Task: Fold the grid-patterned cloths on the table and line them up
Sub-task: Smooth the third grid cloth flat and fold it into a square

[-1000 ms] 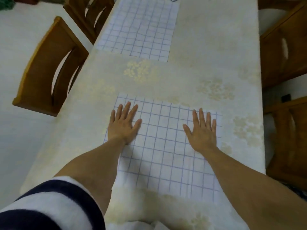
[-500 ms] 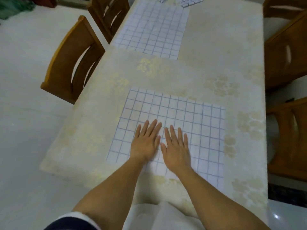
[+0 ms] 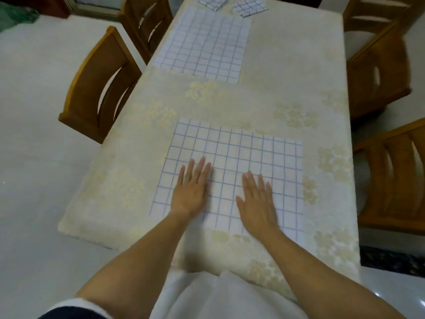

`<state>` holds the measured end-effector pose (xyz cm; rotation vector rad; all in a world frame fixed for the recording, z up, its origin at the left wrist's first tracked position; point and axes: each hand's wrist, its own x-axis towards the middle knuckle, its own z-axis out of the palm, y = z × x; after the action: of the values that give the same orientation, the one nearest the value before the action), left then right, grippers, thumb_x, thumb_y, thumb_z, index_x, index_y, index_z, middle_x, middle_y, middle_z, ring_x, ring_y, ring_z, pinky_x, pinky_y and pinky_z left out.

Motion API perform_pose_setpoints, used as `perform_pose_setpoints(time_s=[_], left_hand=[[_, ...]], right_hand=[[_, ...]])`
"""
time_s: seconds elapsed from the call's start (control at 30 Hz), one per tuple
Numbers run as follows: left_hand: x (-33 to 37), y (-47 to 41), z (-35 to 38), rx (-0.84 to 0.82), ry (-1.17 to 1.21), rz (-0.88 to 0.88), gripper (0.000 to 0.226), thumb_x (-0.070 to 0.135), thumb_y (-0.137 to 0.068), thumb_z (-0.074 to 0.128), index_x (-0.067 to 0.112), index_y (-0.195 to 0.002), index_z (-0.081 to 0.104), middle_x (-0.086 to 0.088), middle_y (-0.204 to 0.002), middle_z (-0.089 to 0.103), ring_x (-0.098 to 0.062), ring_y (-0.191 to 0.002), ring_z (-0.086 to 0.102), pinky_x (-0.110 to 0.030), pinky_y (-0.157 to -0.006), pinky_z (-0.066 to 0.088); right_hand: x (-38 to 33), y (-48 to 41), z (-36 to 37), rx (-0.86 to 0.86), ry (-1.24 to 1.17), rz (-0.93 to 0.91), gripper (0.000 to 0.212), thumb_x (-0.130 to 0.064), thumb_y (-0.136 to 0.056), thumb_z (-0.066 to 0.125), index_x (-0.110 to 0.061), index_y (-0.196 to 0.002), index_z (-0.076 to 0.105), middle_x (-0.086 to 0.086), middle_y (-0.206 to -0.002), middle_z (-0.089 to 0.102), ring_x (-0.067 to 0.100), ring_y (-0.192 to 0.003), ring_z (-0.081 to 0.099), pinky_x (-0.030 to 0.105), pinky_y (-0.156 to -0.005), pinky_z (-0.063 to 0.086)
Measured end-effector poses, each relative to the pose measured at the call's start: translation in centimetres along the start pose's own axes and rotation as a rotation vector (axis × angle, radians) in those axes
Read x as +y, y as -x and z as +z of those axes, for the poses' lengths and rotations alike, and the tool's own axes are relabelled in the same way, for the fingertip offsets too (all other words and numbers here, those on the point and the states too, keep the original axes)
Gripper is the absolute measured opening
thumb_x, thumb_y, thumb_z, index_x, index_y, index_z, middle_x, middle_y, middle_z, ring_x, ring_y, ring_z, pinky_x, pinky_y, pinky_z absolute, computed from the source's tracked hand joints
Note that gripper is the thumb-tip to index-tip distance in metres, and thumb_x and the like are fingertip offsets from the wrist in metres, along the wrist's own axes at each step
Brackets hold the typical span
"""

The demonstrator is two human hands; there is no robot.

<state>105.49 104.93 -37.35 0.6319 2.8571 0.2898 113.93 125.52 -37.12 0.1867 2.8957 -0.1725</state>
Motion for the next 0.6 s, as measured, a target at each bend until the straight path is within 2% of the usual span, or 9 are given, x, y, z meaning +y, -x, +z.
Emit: perform_pose_setpoints(time_s=[0.07, 0.13, 0.23, 0.4, 0.6], left_hand=[[2.6, 1.2, 1.2, -0.025, 0.017, 0.1, 0.059, 0.035, -0.11, 0.025, 0.023, -0.163, 0.003, 0.005, -0.169, -0.009, -0.024, -0.156, -0.009, -0.045, -0.126, -0.003], [3.8, 2.4, 2.4, -0.095, -0.038, 0.087, 0.059, 0.042, -0.11, 0.015, 0.028, -0.161, -0.009, 0.008, -0.165, -0.024, -0.022, -0.155, -0.018, -0.045, -0.125, -0.01], [3.1, 2.7, 2.5, -0.156, -0.085, 0.052, 0.059, 0.055, -0.106, 0.003, 0.038, -0.155, -0.024, 0.015, -0.161, -0.033, -0.016, -0.151, -0.029, -0.049, -0.124, -0.014], [0.2, 2.8, 1.4, -0.222, -0.103, 0.036, 0.067, 0.074, -0.097, 0.0, 0.047, -0.151, -0.029, 0.016, -0.16, -0.036, -0.019, -0.149, -0.033, -0.053, -0.122, -0.014], [-2.2, 3.1, 0.4, -0.236, -0.096, 0.017, 0.076, 0.083, -0.09, -0.001, 0.047, -0.15, -0.03, 0.011, -0.16, -0.039, -0.021, -0.147, -0.037, -0.051, -0.124, -0.014]], right_hand=[[-2.7, 0.8, 1.2, -0.022, -0.017, -0.046, 0.065, -0.047, -0.101, 0.007, -0.017, -0.159, -0.002, 0.004, -0.166, -0.009, 0.028, -0.153, -0.01, 0.05, -0.123, 0.007], [-3.6, 1.3, 2.1, -0.034, -0.009, -0.019, 0.065, -0.048, -0.101, 0.004, -0.021, -0.159, -0.004, 0.005, -0.166, -0.012, 0.028, -0.152, -0.014, 0.051, -0.123, 0.005], [-1.7, 1.8, 2.2, -0.042, 0.012, 0.0, 0.066, -0.059, -0.1, 0.006, -0.029, -0.157, -0.012, -0.003, -0.165, -0.018, 0.024, -0.151, -0.021, 0.049, -0.123, -0.001], [3.6, 3.1, 1.7, 0.003, 0.01, 0.122, 0.07, -0.063, -0.1, 0.01, -0.028, -0.157, -0.013, -0.002, -0.165, -0.016, 0.024, -0.151, -0.018, 0.049, -0.124, 0.004], [5.6, 3.2, 1.3, -0.056, 0.0, 0.139, 0.072, -0.065, -0.099, 0.002, -0.026, -0.156, -0.017, -0.003, -0.164, -0.022, 0.022, -0.15, -0.023, 0.047, -0.124, 0.0]])
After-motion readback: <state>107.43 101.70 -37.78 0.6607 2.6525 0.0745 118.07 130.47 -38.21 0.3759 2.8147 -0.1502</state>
